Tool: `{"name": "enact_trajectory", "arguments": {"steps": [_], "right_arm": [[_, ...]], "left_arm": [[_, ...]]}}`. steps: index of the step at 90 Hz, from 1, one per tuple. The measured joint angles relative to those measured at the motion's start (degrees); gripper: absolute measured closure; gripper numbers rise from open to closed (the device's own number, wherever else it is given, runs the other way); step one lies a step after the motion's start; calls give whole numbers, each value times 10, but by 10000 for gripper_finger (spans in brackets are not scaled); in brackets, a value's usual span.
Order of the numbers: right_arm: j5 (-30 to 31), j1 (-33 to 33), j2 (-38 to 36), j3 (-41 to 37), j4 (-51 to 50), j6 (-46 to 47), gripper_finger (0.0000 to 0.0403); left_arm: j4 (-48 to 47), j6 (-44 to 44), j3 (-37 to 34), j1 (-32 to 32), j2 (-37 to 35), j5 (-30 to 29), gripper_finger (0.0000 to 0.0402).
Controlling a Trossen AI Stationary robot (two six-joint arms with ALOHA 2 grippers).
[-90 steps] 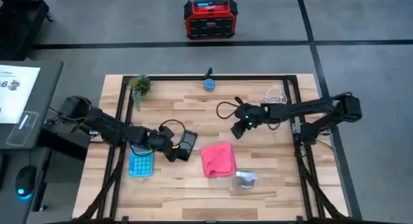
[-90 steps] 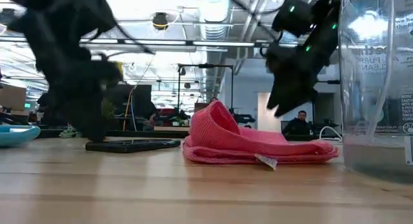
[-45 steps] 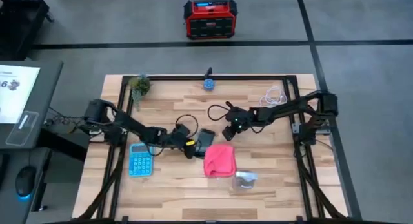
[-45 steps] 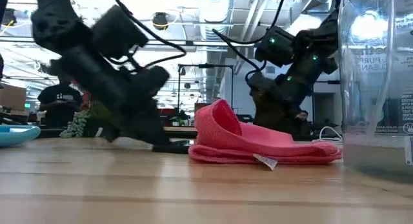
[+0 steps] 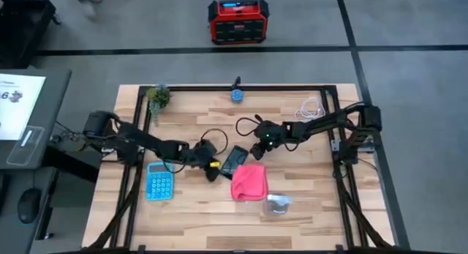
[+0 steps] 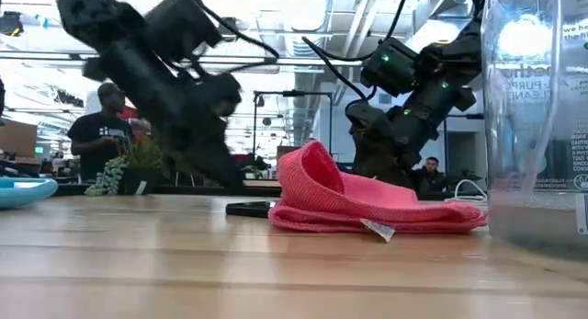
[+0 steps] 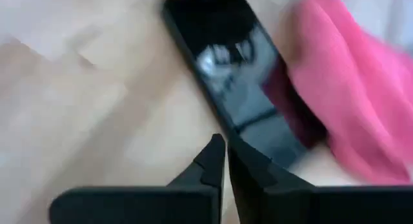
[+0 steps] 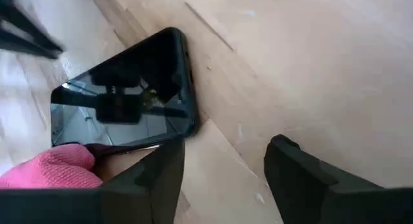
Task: Apply microfiber cloth
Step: Spray the front of the black cellphone using transparent spray bottle
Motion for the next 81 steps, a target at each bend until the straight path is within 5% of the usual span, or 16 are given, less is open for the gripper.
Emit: {"name": "enact_trajectory", "arguments": {"steps": [24, 81], "right_arm": [[-37, -9, 1, 0, 50, 7, 173], [-95, -29, 90, 3, 155, 23, 175]], "left_arm": [[54, -41, 0, -62, 66, -2, 402], [261, 29, 3, 16, 189, -30, 401]]}}
